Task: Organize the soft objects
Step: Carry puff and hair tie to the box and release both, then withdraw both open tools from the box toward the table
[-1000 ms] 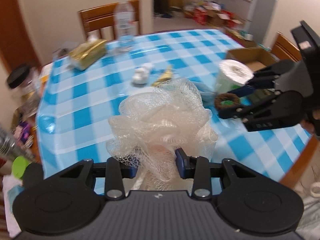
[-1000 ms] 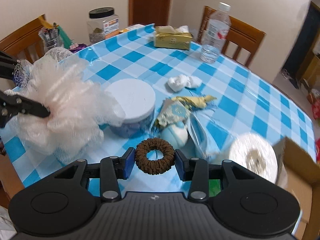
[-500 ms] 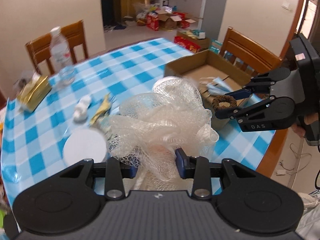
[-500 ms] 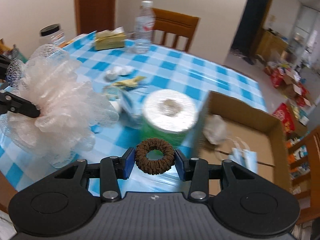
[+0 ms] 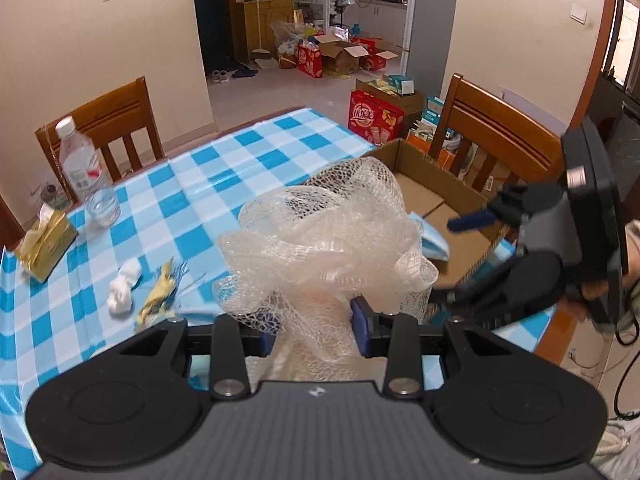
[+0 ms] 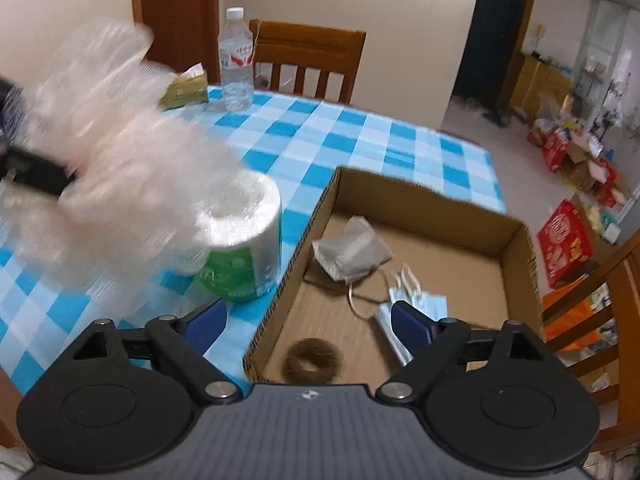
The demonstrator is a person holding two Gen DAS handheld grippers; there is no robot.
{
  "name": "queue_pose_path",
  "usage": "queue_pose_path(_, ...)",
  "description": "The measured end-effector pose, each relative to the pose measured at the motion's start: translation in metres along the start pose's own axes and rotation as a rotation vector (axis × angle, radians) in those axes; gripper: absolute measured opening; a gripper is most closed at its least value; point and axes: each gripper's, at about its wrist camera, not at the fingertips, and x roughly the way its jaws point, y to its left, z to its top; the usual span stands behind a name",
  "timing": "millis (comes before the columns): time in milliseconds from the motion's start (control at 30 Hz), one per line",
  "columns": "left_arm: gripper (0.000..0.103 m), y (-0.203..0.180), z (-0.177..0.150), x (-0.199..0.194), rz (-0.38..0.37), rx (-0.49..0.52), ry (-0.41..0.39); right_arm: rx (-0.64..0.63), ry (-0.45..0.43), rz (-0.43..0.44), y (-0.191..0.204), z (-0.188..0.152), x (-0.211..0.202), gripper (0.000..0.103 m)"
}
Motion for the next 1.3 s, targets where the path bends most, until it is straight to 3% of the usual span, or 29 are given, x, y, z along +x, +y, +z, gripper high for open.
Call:
queue_pose_path(367,0.036,-0.041,0.065,0.052,-0.015,0.071,-0.047,0.046,-0.018,-0.002,-0.039,-0.026,-0.014,0.1)
queue_pose_path(767,0.037,-0.095,0.126,0.157,-0.095,0.149,-0.04,0.109,-0.007,-0.039,-0.065,-0.049,-0.024,0.1)
queue_pose_path(833,0.047,-0.103,0.133,0.173,-0.095,0.151,-0.042,0.117,0.0,-0.05,-0.07,-0.051,-0.024,0.1)
queue_pose_path(900,0.078,-0.108,0.137,0.188,-0.092,0.155,-0.039,0.134,0.004,-0.052,-0.075,-0.054,-0.024,0.1)
queue_pose_path(967,0.091,-0.11,0.139,0.199,-0.068,0.135,-0.046,0.151,0.004,-0.054,-0.078,-0.056,-0.024,0.101)
queue_pose_path(1133,0.092,-0.104,0.138,0.203,-0.048,0.102,-0.046,0.163,0.004,-0.061,-0.082,-0.058,-0.024,0.102)
queue_pose_path(1300,0.098,-0.087,0.129,0.176,-0.024,0.078,-0.083,0.16,-0.001,-0.064,-0.079,-0.053,-0.022,0.102)
